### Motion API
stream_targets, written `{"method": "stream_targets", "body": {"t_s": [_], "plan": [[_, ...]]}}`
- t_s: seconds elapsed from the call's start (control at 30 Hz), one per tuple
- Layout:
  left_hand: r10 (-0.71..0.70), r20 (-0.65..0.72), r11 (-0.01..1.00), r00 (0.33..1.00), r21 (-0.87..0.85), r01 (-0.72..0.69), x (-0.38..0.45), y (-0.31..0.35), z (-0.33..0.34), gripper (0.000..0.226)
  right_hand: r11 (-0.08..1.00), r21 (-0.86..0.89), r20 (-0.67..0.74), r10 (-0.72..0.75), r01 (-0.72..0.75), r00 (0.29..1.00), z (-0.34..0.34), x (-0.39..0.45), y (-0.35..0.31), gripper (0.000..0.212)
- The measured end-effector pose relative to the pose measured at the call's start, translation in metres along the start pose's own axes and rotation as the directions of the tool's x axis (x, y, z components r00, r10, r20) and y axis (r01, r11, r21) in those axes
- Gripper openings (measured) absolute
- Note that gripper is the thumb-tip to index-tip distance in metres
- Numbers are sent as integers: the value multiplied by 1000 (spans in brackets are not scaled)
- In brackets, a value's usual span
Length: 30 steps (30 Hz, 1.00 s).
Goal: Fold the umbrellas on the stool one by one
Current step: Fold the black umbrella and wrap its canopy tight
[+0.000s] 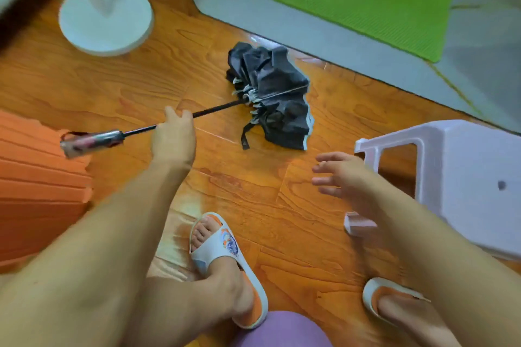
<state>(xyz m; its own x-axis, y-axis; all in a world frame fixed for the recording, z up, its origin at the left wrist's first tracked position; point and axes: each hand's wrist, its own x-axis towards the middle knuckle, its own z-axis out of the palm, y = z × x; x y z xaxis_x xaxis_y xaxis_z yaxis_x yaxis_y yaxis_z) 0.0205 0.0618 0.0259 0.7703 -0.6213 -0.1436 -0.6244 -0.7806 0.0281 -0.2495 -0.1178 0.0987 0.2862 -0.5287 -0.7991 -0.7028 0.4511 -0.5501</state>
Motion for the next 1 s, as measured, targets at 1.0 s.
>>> {"method": "stream_targets", "body": {"t_s": [1.0], "plan": [[998, 60, 37, 12, -441, -897, -304, 309, -195, 30, 773, 83, -490, -518, 629, 701, -239, -375, 159, 22]]}}
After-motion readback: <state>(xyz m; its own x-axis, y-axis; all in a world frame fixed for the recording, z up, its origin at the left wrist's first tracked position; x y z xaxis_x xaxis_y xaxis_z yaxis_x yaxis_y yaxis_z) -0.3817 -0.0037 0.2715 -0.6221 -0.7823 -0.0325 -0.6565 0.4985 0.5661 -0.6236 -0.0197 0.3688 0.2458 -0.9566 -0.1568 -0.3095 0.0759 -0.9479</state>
